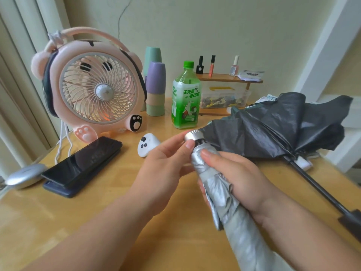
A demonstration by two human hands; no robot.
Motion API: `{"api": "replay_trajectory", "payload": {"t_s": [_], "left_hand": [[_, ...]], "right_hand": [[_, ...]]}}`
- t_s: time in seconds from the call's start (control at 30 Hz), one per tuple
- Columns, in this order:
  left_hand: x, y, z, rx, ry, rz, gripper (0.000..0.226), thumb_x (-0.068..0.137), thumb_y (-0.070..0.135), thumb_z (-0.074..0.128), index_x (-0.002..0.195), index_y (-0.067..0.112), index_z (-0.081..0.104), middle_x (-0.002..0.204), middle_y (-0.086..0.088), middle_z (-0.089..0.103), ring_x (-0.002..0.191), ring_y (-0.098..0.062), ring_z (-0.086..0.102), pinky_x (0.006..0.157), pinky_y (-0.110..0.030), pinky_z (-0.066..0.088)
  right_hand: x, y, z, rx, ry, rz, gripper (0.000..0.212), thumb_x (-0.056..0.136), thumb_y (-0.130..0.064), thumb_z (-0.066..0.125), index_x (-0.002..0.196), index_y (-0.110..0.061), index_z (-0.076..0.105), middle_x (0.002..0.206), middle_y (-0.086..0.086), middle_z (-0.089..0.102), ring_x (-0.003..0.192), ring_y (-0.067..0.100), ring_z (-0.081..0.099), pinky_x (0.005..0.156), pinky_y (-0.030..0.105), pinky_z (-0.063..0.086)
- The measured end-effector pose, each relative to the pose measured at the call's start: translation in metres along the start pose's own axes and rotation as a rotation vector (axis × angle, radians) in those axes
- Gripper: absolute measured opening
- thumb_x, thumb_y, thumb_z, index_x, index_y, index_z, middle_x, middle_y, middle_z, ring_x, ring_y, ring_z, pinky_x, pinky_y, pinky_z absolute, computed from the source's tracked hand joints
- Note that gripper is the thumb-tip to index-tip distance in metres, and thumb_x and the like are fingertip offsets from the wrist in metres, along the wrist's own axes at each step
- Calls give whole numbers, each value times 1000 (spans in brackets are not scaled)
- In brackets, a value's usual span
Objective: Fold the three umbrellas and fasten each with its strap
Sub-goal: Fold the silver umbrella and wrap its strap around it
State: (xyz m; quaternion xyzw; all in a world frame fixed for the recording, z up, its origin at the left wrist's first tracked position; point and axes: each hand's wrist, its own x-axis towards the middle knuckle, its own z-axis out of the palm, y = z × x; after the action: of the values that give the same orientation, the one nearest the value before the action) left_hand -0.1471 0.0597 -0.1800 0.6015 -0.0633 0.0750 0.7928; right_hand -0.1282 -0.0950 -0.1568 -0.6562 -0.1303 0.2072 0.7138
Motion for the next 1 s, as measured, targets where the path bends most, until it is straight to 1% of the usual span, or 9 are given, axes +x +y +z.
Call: {"api": "replay_trajectory", "payload": {"t_s": [0.1,0.17,0.27,0.33,0.4,0.6,0.8,0.87,1.0], "left_hand": [[-4,-16,0,-92,-228,-102,43,107,27,43,149,21,43,130,-24,64,81,-17,73,63,-19,52],[-11,-32,-2,-114,-270,-158,57,107,30,50,154,2,33,142,-34,51,102,-27,72,67,-12,50],[-27,-14,15,77,-491,-448,58,83,40,77,134,25,55,94,-12,72,81,-32,71,60,-33,58],[-31,-11,22,176,-413,-443,49,78,40,79,116,20,56,70,-10,64,52,-27,58,41,-27,47],[-26,-17,25,156,-247,-350,54,72,37,83,108,11,53,61,-9,57,41,-20,42,38,-21,32],[-23,-15,30,240,-161,-274,29,65,18,81,85,14,60,57,-4,54,42,-17,42,41,-22,33],[-24,-10,24,117,-219,-398,16,66,6,64,69,14,50,55,-7,36,41,-14,27,42,-17,20],[-20,-4,15,47,-310,-489,13,66,6,62,71,11,52,58,-6,34,40,-11,23,42,-14,15],[-7,5,-17,-78,-479,-661,27,66,10,66,91,1,62,61,-8,41,36,-6,23,39,-9,14]], "right_hand": [[12,1,-3,221,135,4,33,101,-31,59,92,0,70,74,20,67,59,27,65,57,33,56],[19,2,-9,357,277,-3,37,102,-34,60,104,2,67,78,21,67,69,31,67,69,45,60],[28,3,-18,462,455,-92,36,101,-35,63,107,0,65,72,13,68,72,30,67,79,53,59],[30,6,-20,468,458,-159,32,98,-32,66,104,-1,64,72,12,68,71,28,67,78,49,59],[28,9,-18,418,348,-159,32,91,-29,72,100,0,64,80,18,65,75,31,66,76,48,57],[19,14,-4,326,159,-117,12,86,-14,74,89,-8,63,74,13,61,66,25,63,64,36,54],[15,19,3,239,133,-49,8,95,-17,70,89,-12,66,77,9,66,72,23,64,72,38,51],[15,17,-3,179,72,-21,21,88,-29,77,99,-13,68,88,10,69,86,26,65,82,44,48],[20,-3,-38,200,-162,59,86,61,-65,84,126,-12,65,115,14,67,107,29,60,95,52,47]]}}
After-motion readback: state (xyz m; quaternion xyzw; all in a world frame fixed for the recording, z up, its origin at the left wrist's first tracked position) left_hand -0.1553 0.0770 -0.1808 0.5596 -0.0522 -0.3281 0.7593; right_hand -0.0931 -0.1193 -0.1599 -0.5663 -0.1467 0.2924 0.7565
